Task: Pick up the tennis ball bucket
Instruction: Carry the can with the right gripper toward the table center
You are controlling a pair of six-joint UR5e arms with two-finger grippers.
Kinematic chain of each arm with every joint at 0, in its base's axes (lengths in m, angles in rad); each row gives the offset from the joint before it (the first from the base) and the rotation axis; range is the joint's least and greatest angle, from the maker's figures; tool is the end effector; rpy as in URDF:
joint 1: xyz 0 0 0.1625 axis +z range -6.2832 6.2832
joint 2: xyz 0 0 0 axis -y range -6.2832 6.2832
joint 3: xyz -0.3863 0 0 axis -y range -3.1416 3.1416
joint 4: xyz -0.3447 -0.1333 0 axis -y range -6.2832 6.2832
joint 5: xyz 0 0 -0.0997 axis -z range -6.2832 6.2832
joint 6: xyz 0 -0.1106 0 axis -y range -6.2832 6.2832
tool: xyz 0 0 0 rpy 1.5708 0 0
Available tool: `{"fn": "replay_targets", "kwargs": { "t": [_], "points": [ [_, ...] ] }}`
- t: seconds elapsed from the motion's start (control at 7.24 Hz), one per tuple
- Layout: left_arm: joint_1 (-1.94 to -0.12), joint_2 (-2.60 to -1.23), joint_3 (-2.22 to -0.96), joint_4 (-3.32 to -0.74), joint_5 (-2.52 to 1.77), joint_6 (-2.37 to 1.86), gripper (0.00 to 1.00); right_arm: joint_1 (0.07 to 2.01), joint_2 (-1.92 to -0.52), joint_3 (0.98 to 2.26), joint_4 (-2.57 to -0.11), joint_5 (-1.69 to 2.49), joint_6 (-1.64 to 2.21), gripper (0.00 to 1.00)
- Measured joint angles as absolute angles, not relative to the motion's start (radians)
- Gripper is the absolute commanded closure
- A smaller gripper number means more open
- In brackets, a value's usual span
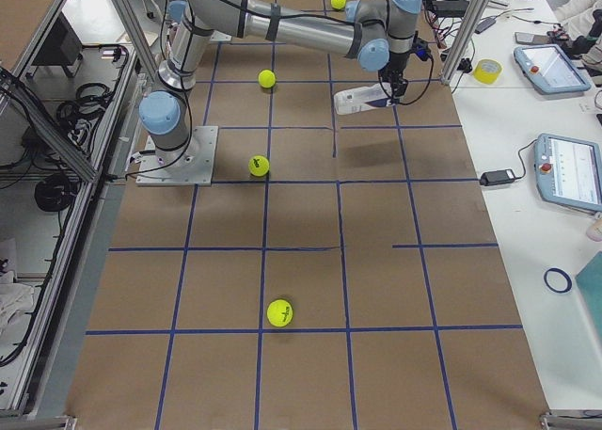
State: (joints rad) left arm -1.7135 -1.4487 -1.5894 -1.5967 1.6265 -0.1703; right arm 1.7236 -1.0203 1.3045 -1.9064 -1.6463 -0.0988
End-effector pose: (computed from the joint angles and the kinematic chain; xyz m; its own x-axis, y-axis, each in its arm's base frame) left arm -0.1833 -0.3816 0.4792 -0.9986 -0.0315 -0.0416 -0.0279 0.9959 -0.0858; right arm 0.2206 -0.6117 0.2901 -0.9663 -0.2446 0.0800 -0.2485 0.9676 -0.0437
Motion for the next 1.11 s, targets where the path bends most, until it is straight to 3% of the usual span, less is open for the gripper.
{"fn": "replay_targets", "kwargs": {
  "t": [0.41,1.11],
  "points": [
    [-1.713,-1.447,-1.589,-1.597,1.638,-0.17,0.0,1.842,-0.998,1.309,-1.931,-1.643,-0.121,0.63],
    [-1.712,-1.447,-1.59,-1.595,1.644,-0.175,0.0,1.952,-0.994,1.41,-2.145,-1.589,-0.859,0.61]
  ]
}}
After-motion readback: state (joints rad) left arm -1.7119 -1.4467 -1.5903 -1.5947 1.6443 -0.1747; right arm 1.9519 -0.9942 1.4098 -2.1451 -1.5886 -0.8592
